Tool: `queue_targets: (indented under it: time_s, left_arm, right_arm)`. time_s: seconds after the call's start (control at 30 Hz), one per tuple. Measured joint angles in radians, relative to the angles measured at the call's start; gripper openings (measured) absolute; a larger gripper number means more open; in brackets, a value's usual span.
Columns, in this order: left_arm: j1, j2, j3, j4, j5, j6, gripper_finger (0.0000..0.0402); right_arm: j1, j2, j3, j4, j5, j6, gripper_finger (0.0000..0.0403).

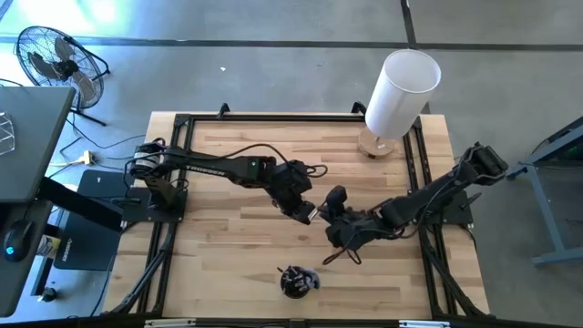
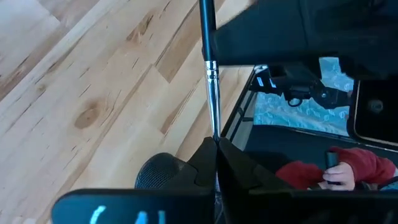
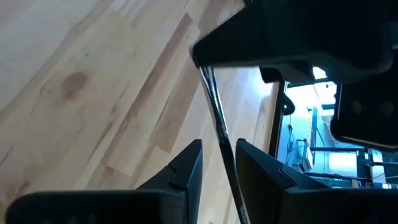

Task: Put items in baskets/containers
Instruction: Put the black eyeshadow brush into the black pen holder

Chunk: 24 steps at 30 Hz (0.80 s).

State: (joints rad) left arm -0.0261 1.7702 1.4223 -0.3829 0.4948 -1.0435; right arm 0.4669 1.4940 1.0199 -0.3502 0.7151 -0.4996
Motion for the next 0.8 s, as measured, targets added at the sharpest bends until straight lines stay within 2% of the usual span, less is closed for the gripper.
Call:
queue_targets:
  time_s: [0.13,0.27,0.43,0.53,0.63,0.8]
  left_arm:
    - [0.0,0.0,0.0,0.003,0.004,0.0,0.0]
    - [0.0,0.0,0.0,0.048,0.015,0.0,0.0]
    - [0.0,0.0,0.0,0.051,0.015,-0.001,0.0]
    - [0.0,0.0,0.0,0.051,0.004,0.0,0.0]
    - [0.0,-0.002,0.0,0.052,-0.011,-0.006,0.0004]
    - [0.0,-0.003,0.0,0.051,-0.014,0.015,0.0032]
  right_arm:
    - [-0.014,0.0,0.0,-0.036,-0.004,-0.006,0.0085]
    - [-0.035,0.0,0.0,-0.039,0.04,-0.032,0.0086]
    - [-0.057,0.0,0.0,-0.046,0.028,-0.059,0.0082]
    - [-0.063,0.0,0.0,-0.053,0.005,-0.059,0.0061]
    - [-0.064,0.0,-0.002,-0.066,0.0,-0.049,0.0017]
    - [-0.068,0.0,-0.003,-0.089,0.01,0.044,0.0021]
